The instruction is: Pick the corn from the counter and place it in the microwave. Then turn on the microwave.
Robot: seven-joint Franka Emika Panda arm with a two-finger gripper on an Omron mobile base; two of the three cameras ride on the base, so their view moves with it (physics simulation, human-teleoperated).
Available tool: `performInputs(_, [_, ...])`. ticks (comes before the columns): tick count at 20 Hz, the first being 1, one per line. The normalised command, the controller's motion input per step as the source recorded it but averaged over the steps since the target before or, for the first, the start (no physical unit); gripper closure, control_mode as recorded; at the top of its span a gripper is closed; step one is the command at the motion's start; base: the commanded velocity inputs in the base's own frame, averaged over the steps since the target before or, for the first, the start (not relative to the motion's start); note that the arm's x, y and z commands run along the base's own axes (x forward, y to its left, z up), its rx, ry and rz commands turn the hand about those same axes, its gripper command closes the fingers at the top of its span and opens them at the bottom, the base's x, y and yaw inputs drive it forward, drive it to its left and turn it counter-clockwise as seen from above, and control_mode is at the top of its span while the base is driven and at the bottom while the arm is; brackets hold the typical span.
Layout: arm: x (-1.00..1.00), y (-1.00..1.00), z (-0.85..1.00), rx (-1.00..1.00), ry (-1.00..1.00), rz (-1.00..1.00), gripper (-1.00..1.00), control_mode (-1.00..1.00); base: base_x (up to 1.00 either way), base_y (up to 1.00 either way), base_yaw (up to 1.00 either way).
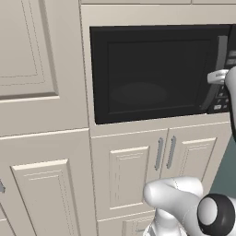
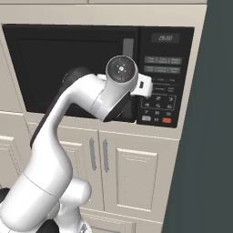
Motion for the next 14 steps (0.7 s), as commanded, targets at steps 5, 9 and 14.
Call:
performInputs(5, [0.08,-0.06,0.00,0.00,0.00,0.00,-1.00,-1.00,0.00,0.00,0.00])
performInputs(9, [0.10,0.00,0.00,0.00,0.00,0.00,-1.00,-1.00,0.00,0.00,0.00])
performInputs(14, [0.12,0.00,0.00,0.00,0.00,0.00,-1.00,-1.00,0.00,0.00,0.00])
